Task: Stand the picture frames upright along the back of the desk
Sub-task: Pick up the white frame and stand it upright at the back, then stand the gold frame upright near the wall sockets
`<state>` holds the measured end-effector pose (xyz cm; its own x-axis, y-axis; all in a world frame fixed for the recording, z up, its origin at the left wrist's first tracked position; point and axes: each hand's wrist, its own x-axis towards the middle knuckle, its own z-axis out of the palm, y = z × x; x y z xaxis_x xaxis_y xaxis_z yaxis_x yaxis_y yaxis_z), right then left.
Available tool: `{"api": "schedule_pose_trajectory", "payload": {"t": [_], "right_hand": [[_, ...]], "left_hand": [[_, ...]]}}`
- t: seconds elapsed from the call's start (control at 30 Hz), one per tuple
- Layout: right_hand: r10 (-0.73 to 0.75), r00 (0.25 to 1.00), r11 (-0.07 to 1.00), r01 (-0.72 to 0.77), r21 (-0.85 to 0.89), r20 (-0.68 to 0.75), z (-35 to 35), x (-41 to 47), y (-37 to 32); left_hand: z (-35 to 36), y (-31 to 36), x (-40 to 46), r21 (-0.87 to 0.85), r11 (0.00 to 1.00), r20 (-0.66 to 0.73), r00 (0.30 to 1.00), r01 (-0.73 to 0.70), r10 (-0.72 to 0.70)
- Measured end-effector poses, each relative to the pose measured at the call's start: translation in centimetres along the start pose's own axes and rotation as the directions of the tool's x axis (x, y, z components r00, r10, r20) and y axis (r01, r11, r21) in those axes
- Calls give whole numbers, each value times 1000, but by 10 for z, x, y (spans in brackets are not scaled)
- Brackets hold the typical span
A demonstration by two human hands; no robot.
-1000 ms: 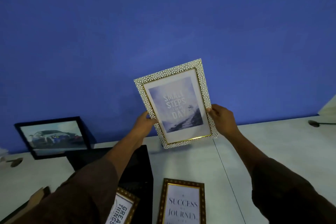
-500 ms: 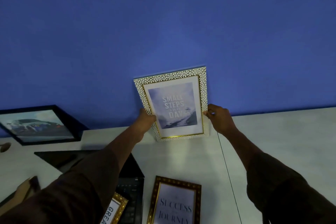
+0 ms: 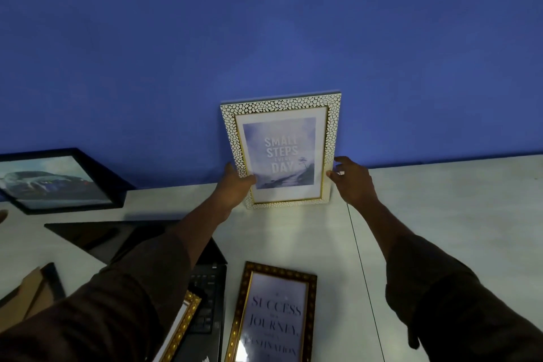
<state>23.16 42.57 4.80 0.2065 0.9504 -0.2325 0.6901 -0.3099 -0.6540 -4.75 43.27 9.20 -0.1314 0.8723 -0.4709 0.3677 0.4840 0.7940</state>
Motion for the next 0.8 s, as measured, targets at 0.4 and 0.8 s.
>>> {"api": "schedule_pose_trajectory", "payload": {"t": [0.4,0.8], "right_hand": [[232,912,960,-271,71,338,74,-164,68],[353,871,893,-423,156,341,138,-273,87]], "left_hand": [[16,-132,-110,117,967,230,941,225,-247],[16,-219,-174,174,908,187,892,382,-411]]}}
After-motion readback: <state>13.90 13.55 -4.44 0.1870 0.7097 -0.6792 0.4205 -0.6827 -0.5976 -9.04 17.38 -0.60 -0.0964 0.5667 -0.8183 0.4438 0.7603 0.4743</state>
